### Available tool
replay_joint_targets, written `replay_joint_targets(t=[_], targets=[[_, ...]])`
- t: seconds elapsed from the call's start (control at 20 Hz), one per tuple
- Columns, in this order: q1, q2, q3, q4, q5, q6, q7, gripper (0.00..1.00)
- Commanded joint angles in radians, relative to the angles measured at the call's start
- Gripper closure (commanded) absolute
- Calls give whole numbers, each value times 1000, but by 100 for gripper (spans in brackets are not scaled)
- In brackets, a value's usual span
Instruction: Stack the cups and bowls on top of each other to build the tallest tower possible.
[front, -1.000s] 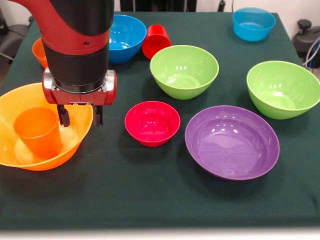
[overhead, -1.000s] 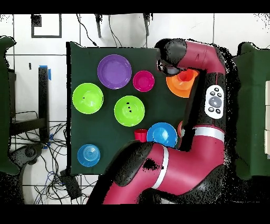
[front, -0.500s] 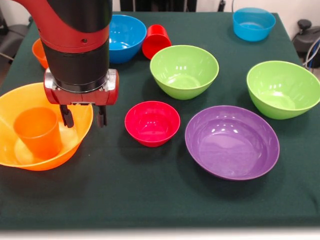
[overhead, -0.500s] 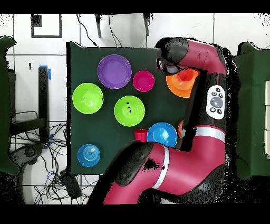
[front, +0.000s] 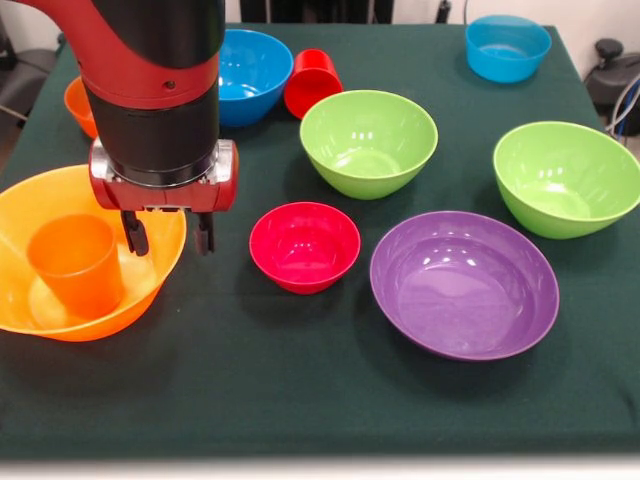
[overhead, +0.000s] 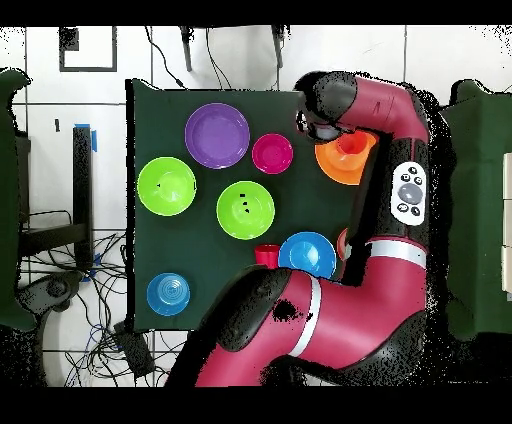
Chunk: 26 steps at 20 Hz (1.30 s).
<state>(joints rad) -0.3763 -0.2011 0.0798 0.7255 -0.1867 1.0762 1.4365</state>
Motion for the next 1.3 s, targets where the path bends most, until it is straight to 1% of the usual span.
replay_joint_targets(t=[0.05,0.45,0.8,1.0,1.3], targets=[[10,20,39,21,-10,-40,62,0],[10,43,38,-4,-8,-34,62,0],[6,63,41,-17,-9,-49,56,0],[6,62,38,-17,-10,-45,52,0],[19,61,8,-37,-27,-15,63,0]])
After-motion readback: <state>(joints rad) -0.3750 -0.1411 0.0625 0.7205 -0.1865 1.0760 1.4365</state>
